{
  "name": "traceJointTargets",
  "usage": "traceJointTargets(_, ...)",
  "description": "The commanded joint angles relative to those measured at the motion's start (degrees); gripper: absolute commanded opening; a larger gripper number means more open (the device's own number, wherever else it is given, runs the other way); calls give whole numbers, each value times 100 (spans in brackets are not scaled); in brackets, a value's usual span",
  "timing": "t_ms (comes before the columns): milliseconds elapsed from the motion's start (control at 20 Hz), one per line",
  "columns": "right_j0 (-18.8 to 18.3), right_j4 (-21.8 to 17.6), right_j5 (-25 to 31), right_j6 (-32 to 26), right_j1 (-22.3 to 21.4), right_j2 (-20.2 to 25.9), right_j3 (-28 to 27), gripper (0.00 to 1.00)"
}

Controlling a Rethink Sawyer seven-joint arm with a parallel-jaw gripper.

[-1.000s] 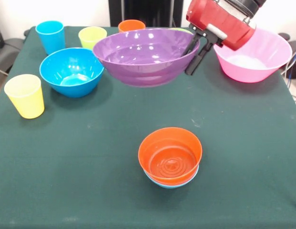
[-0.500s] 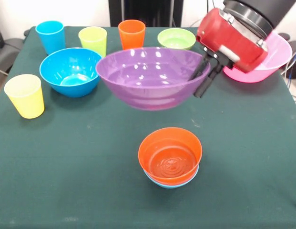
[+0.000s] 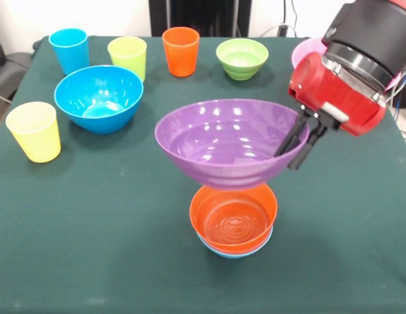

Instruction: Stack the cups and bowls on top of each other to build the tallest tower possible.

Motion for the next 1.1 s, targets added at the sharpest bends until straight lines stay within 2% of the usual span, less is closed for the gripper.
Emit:
traceJointTargets(50, -182, 221, 658, 945, 236, 298, -558, 0)
traceJointTargets(550, -349, 261, 899, 537, 62, 376, -705, 0)
traceJointTargets(1100, -400, 203, 817, 626, 202, 415, -790, 0)
